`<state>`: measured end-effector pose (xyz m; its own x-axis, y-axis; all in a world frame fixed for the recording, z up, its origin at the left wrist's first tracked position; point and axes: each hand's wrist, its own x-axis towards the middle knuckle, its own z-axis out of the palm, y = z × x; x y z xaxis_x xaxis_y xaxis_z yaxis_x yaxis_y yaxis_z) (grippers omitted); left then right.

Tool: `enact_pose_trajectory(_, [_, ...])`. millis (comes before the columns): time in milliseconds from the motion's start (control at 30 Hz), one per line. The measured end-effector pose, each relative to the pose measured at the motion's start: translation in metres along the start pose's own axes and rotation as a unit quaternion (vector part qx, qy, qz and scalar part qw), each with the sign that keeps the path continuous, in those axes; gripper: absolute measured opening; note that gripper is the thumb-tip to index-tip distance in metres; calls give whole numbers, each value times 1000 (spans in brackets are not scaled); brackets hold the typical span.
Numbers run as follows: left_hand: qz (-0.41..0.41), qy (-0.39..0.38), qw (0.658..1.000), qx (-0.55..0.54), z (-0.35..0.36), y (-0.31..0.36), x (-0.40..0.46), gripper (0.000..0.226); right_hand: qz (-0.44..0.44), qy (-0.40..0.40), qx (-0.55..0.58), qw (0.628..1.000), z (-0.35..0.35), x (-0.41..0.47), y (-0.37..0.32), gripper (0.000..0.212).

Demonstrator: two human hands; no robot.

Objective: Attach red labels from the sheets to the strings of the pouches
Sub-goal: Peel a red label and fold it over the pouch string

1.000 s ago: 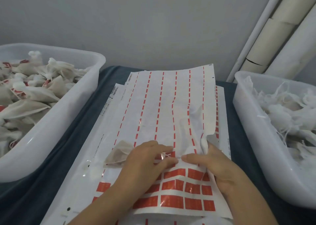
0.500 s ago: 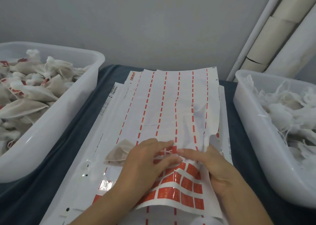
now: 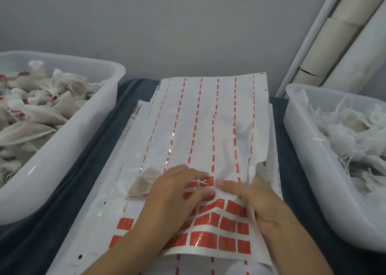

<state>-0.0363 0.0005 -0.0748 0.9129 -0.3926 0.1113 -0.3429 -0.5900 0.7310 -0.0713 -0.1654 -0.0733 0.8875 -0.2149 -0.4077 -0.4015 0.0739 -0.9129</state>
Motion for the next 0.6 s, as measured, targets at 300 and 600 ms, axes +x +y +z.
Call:
enact_pose_trajectory(300, [13, 25, 999, -30, 1, -1, 0, 31, 10, -8, 12, 1000, 2, -2, -3, 65])
enact_pose_trajectory(600, [8, 8, 996, -85, -3, 1, 3, 22, -6, -8, 62, 998, 7, -7, -3, 59])
